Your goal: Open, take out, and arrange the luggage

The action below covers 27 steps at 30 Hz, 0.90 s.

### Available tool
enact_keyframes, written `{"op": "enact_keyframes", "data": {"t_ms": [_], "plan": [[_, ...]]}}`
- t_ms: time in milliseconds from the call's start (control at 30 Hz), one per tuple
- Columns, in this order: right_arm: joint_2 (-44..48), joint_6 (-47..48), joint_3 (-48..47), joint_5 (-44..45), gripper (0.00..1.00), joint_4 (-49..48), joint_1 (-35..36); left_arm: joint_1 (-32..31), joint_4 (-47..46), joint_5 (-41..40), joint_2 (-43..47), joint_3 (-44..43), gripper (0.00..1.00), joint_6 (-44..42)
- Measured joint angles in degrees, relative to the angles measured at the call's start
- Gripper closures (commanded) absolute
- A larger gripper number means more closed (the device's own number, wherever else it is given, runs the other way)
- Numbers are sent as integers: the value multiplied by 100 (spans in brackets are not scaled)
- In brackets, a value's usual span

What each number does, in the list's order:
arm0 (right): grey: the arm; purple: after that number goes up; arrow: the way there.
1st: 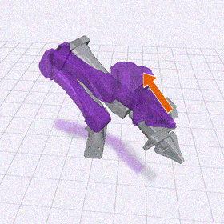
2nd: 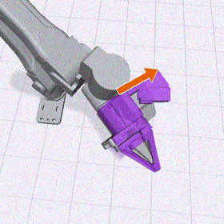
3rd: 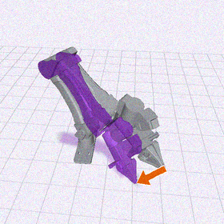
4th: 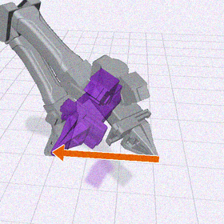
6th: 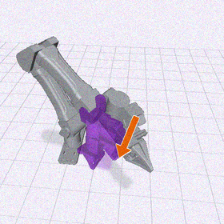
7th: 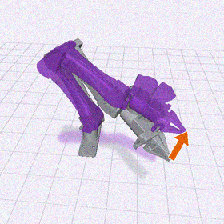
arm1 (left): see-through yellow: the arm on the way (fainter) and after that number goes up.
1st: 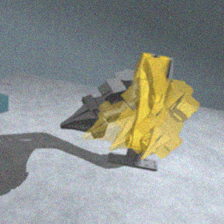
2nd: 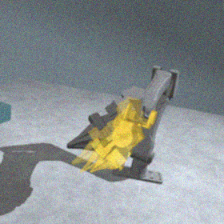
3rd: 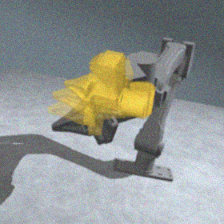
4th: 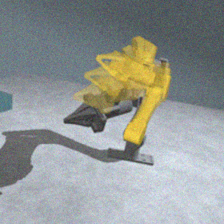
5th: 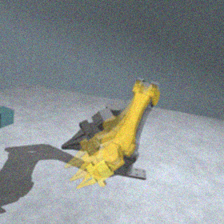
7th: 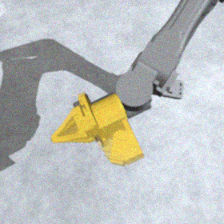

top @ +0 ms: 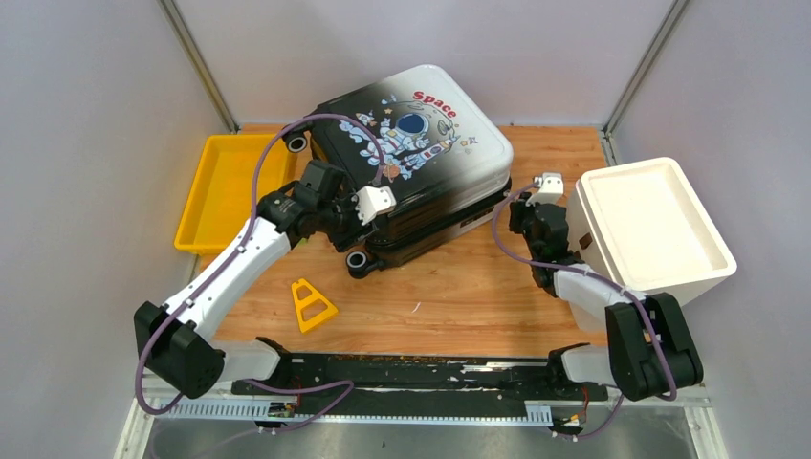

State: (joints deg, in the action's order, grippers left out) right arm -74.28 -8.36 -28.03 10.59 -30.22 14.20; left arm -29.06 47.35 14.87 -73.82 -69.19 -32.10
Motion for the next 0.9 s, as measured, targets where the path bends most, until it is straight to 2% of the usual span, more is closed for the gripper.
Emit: {"op": "enact_keyframes", "data": {"t_ms": [367, 433, 467, 533, 567, 600, 633, 700, 900], "plan": [[-439, 367, -299, -549, 100, -179, -562, 70, -114, 44, 173, 190, 98, -446], [-413, 387, -295, -614, 100, -173, -573, 90, -197, -39, 179, 258, 77, -424], [-374, 396, -280, -627, 100, -173, -573, 98, -260, -98, 186, 317, 48, -407], [-254, 400, -221, -675, 100, -144, -573, 109, -358, -245, 219, 413, 27, -310], [-192, 400, -177, -697, 100, -127, -570, 114, -396, -319, 251, 442, 24, -245], [-133, 402, -146, -706, 100, -90, -570, 118, -407, -437, 289, 444, 15, -125], [-101, 402, -125, -706, 100, -70, -570, 155, -398, -531, 354, 439, 10, 13], [-79, 404, -114, -702, 100, -48, -564, 240, -319, -671, 490, 385, 8, 466], [44, 400, -114, -669, 100, 90, -503, 264, 393, -960, 352, -393, 10, 2162]]}}
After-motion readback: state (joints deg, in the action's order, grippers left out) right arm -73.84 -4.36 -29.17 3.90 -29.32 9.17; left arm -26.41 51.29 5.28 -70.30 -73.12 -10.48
